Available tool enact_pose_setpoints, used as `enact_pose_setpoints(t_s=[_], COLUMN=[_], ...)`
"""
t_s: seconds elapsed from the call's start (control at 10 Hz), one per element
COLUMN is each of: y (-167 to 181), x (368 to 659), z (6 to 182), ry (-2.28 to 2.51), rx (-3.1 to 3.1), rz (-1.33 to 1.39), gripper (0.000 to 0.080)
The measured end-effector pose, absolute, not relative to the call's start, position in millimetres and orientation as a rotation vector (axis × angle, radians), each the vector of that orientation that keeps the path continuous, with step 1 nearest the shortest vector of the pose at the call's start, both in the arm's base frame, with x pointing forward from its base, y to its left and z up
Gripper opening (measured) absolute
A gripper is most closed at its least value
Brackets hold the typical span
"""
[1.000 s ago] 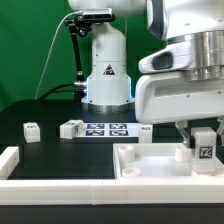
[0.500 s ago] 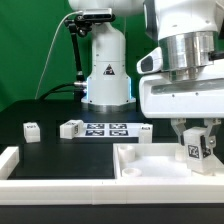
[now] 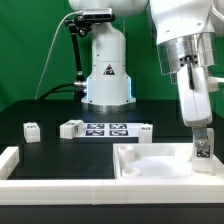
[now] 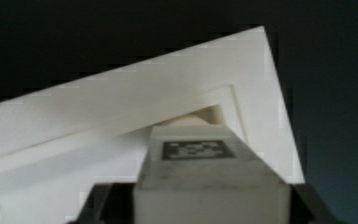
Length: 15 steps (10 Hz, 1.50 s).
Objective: Assemble one leg
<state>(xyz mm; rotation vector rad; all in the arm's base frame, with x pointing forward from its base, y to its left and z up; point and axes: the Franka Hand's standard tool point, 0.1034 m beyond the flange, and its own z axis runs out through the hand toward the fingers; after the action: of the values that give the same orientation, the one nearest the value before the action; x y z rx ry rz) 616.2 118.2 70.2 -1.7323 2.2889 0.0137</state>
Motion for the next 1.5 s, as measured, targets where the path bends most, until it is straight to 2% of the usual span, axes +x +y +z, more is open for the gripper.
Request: enact_pose_setpoints(t_s=[0.2,0.3,0.4,0.5,0.6,1.1,1.5], y=[120,120,120,120,120,133,127], x=[616,616,616,616,615,617,622], z=[70.0,69.9,69.9,69.9,69.7,73.0,71.2], ry=[2.41,2.378,2.322,2.302,2.167,1.235,0.487], rx=[-1.542,-1.589,-1.669,-1.697,-1.874,-2.688,-2.956], rz=[0.056,0.049,0.035,0.032,0.0,-0.086,-0.143], gripper=[0.0294,0.0375,0.0511,0.0511,0.0623,0.0648,0.0648])
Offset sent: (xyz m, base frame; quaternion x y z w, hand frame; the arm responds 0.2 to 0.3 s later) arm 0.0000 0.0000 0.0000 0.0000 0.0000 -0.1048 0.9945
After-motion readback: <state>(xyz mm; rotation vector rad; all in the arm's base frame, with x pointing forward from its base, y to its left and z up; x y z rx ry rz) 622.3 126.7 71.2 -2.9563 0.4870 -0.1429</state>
